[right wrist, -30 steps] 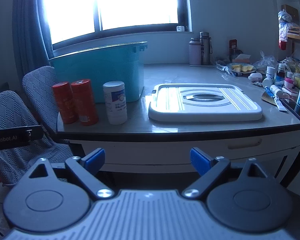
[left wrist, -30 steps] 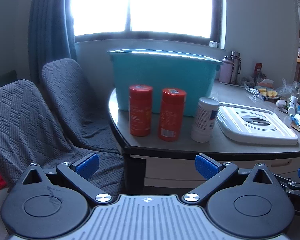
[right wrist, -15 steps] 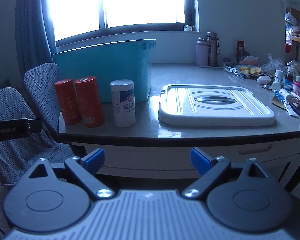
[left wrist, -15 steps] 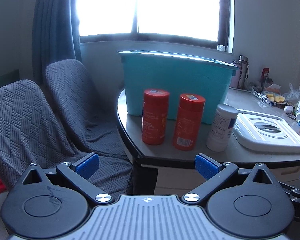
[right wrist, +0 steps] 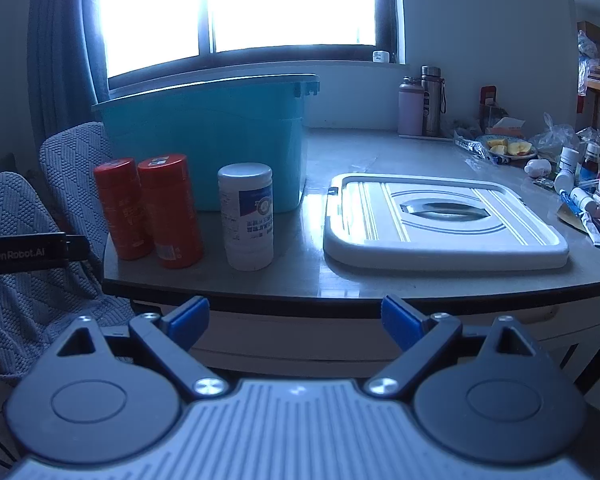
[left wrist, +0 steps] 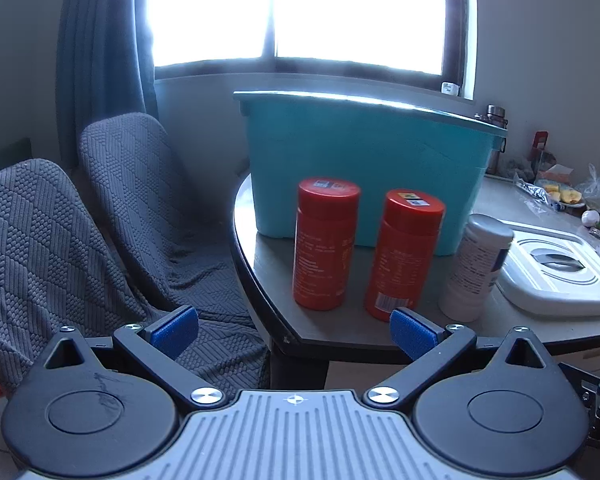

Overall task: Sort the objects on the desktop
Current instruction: 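Move left tool toward red canister while right tool approaches white wipes canister, then close left tool on red canister while right tool grasps white wipes canister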

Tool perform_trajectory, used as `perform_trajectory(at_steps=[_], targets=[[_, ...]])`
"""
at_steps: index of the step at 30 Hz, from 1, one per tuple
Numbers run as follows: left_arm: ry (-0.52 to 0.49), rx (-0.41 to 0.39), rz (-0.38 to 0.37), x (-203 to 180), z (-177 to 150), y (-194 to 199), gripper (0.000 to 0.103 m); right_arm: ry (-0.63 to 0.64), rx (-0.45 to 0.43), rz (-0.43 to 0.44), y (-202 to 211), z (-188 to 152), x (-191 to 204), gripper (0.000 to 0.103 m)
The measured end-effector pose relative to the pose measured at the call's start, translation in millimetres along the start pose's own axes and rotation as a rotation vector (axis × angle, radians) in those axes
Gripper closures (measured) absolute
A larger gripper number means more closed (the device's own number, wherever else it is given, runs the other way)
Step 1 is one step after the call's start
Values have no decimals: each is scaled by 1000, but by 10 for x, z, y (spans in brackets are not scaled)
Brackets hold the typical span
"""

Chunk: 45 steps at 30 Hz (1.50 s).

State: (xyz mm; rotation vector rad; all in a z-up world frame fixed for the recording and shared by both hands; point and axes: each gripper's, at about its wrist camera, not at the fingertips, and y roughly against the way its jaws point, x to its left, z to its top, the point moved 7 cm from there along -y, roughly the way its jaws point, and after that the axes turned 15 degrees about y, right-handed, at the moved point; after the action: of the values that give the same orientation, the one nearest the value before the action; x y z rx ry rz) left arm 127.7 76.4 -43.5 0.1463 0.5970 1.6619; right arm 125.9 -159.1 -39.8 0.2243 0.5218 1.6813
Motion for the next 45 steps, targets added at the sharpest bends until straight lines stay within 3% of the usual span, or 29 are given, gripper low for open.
perform_trajectory(at_steps=[45], targets=[[-19,26,-14,-108,304,-1002,0,30,14,34,-631,285,101,10]])
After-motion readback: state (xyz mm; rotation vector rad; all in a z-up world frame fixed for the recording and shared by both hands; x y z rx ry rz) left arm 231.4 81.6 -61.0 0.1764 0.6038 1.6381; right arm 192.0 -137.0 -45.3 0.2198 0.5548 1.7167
